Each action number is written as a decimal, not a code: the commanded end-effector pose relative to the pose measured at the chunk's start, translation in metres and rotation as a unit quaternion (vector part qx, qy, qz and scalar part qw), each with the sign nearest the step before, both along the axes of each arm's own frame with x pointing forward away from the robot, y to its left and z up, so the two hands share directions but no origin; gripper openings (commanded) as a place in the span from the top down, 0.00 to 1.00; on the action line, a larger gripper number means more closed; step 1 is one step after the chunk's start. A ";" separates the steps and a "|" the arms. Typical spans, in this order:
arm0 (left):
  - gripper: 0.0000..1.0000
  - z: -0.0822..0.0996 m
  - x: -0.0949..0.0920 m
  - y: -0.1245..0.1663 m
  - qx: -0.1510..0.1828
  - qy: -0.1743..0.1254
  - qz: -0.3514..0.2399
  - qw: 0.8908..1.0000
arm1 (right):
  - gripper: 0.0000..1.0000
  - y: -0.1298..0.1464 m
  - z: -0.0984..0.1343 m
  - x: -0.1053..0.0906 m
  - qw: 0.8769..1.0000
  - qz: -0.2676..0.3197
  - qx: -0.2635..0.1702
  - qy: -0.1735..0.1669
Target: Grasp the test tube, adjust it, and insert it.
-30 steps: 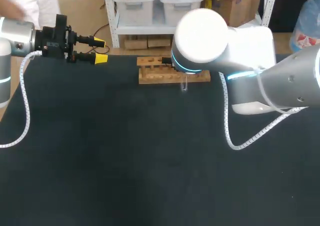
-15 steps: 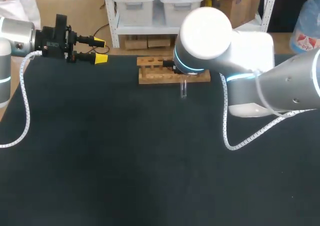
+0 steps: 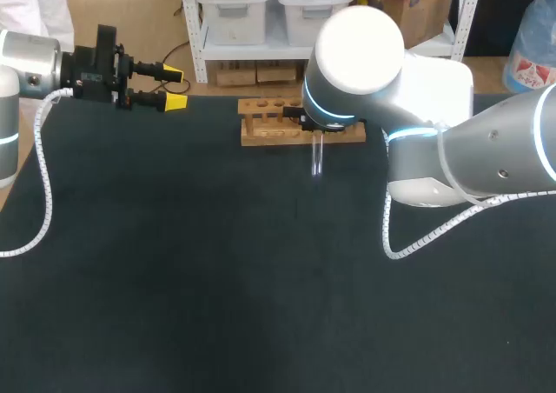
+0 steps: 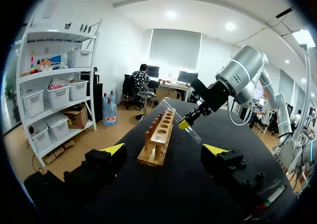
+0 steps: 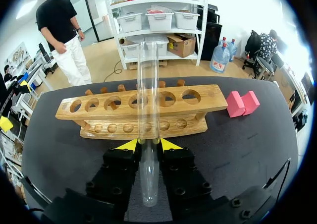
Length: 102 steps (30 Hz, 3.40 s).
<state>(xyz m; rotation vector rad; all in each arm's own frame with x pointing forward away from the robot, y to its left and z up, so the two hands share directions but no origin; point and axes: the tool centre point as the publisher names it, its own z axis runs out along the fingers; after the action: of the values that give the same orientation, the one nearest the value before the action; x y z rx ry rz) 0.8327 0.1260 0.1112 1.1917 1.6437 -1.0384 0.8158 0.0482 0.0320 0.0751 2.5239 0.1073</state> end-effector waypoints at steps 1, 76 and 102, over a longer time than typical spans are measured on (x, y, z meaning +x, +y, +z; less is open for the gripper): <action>0.00 -0.001 0.000 0.000 -0.001 -0.001 0.000 1.000 | 1.00 -0.001 -0.001 0.001 1.000 0.001 0.001 0.005; 0.00 -0.001 0.000 0.000 -0.001 -0.001 0.000 1.000 | 1.00 -0.018 0.103 -0.045 0.962 -0.002 0.075 -0.264; 0.00 -0.001 0.000 0.000 -0.001 -0.001 0.000 1.000 | 1.00 -0.023 0.143 -0.012 0.930 -0.038 0.017 -0.365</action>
<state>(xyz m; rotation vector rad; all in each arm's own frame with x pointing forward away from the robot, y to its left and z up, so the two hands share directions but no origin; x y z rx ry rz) 0.8327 0.1260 0.1112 1.1917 1.6438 -1.0385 0.7978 0.0293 0.1750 0.1335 1.7659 0.1167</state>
